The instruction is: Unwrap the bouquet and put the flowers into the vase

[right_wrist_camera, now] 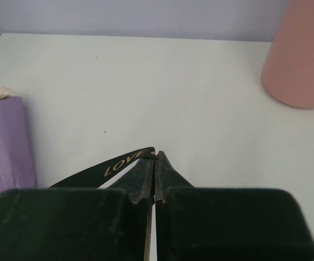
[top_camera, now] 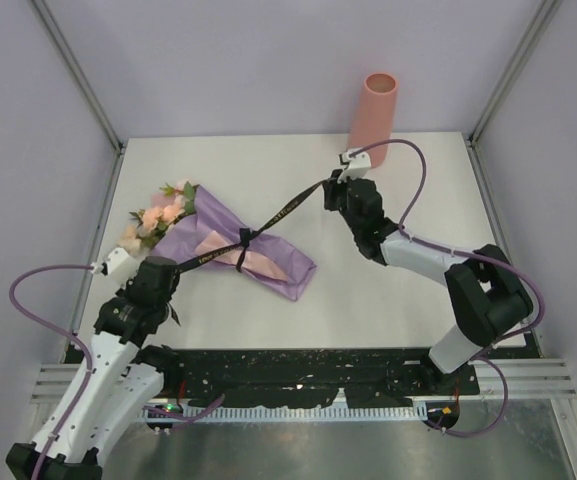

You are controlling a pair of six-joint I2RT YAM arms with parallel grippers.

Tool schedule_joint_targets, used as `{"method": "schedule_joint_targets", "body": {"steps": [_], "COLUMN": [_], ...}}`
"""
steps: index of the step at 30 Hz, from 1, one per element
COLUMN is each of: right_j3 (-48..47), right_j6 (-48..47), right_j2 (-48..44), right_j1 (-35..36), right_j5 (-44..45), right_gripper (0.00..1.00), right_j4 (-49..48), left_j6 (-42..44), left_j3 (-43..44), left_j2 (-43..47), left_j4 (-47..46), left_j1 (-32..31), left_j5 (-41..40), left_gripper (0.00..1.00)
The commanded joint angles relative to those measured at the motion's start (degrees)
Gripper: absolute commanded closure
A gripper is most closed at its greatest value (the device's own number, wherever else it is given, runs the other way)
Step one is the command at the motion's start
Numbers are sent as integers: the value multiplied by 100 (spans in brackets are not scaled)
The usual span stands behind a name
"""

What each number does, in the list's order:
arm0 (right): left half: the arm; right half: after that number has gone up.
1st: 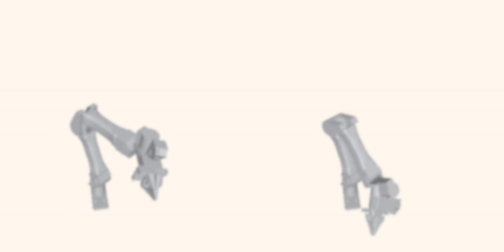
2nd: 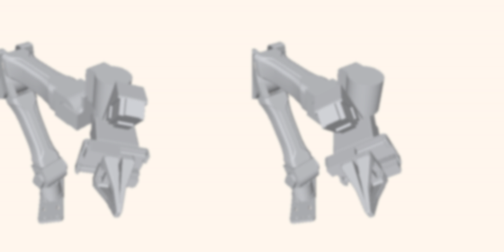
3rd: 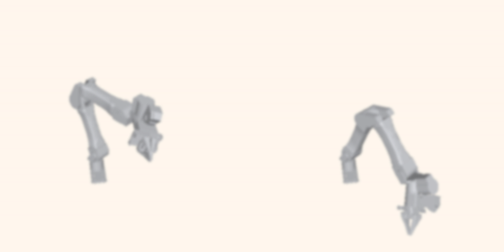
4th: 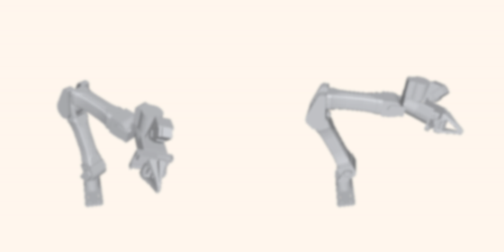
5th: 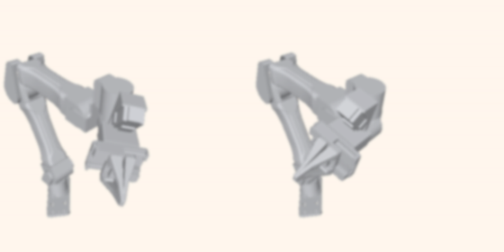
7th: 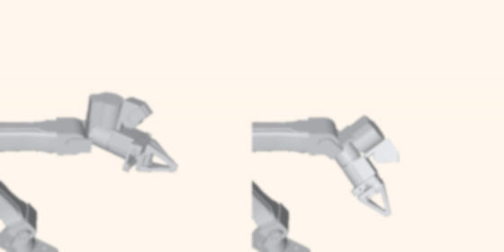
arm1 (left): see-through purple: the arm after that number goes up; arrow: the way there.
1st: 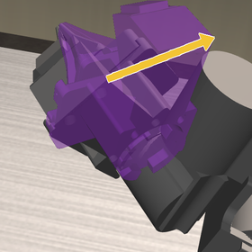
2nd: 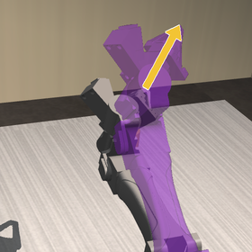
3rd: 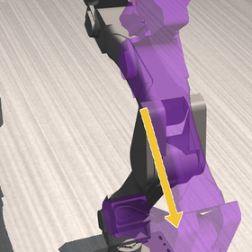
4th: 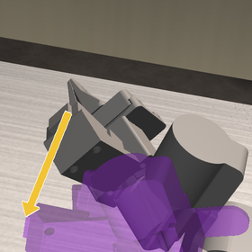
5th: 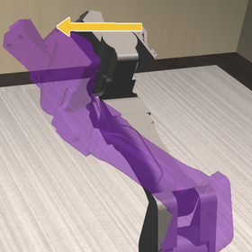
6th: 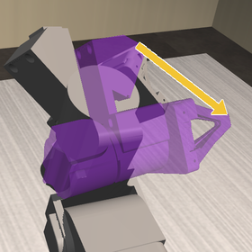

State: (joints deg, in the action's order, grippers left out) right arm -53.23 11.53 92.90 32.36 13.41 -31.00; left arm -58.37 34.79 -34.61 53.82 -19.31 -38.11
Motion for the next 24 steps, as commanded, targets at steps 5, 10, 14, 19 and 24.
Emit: {"method": "schedule_joint_targets", "body": {"steps": [5,10,14,19,24], "right_j3": [260,340,340,244,172], "right_j6": [60,288,402,525,806], "right_j2": [-817,-1186,-1275,-1178,-1230], "right_j1": [-458,-696,-705,-792,-810], "right_j5": [74,39,179,259,-242], "right_gripper": [94,95,95,95,95], "right_j4": [-2,33,7,24,515], "left_j6": [18,738,967,1441,1820], "left_j3": [608,845,1144,1083,793], "left_j2": [-274,-291,-582,-451,6], "left_j4": [-188,-672,-679,-1154,-1655], "left_j1": [997,2183,2721,2722,2722], "left_j5": [-557,100,610,936,1604], "left_gripper": [100,100,100,100,45]}}
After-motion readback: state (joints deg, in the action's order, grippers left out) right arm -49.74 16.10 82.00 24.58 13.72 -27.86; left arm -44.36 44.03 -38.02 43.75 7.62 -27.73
